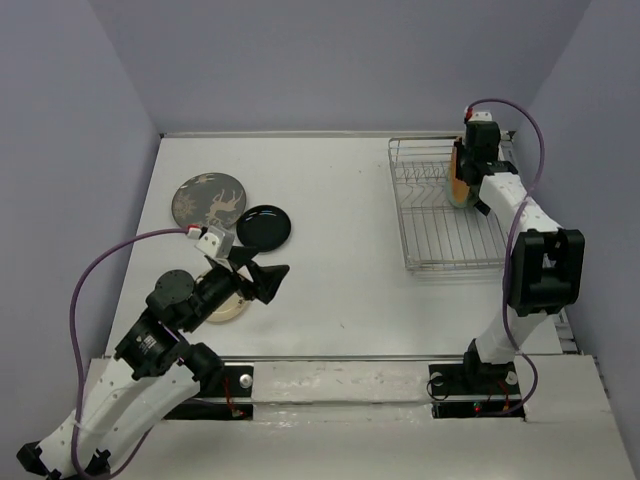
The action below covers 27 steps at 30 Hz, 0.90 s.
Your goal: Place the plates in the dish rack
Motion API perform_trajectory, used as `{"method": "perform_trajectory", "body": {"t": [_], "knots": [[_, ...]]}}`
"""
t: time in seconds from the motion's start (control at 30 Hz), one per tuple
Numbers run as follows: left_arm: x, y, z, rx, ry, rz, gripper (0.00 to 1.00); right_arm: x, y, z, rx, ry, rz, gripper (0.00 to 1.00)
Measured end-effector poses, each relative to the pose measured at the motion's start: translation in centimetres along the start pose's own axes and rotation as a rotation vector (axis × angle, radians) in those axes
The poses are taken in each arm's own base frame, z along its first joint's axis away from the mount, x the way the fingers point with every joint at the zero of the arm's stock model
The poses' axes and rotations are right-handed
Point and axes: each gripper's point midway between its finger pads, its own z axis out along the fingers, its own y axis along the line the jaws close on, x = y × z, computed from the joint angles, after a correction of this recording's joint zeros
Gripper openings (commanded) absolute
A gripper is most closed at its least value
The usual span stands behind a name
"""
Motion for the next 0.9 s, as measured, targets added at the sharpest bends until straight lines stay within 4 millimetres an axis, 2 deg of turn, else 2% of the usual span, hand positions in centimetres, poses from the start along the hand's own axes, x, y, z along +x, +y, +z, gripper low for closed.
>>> {"method": "perform_trajectory", "body": {"t": [0.07,0.1,0.2,0.43,0.57,0.67,0.73,0.77,0.8,0.83,0.87,0.9], "knots": [[0.1,0.0,0.1,-0.002,0.005,0.000,0.99,-0.1,0.0,0.1,-0.005,-0.003,0.020,0.51],[0.2,0.1,0.1,-0.003,0.008,0.000,0.99,-0.1,0.0,0.2,-0.006,-0.005,0.024,0.61],[0.3,0.1,0.3,-0.005,0.014,0.000,0.99,-0.1,0.1,0.2,-0.013,-0.006,0.055,0.71],[0.5,0.2,0.5,-0.010,0.025,0.000,0.99,-1.1,0.5,-1.0,-0.038,-0.028,0.150,0.77],[0.6,0.3,0.5,-0.016,0.027,0.000,0.99,-3.9,1.5,-4.5,-0.098,-0.104,0.235,0.80],[0.5,0.6,0.5,-0.029,0.023,0.000,0.99,-6.8,5.7,-9.7,-0.208,-0.210,0.260,0.81],[0.4,1.2,0.5,-0.067,0.015,0.001,0.99,-7.2,10.5,-13.6,-0.338,-0.255,0.270,0.79],[0.4,1.5,0.5,-0.084,0.011,0.001,0.99,-7.0,12.1,-14.7,-0.383,-0.262,0.280,0.77],[0.3,2.0,0.4,-0.108,0.006,0.002,0.99,-6.1,15.2,-16.8,-0.471,-0.261,0.278,0.74],[0.2,2.5,0.2,-0.136,-0.003,0.002,0.99,-5.3,17.0,-17.9,-0.526,-0.253,0.282,0.71],[-0.1,2.9,-0.1,-0.161,-0.018,0.001,0.99,-3.6,19.7,-19.3,-0.601,-0.229,0.280,0.69],[-0.4,3.4,-0.4,-0.185,-0.034,0.001,0.99,-2.1,21.5,-20.0,-0.643,-0.202,0.277,0.63]]}}
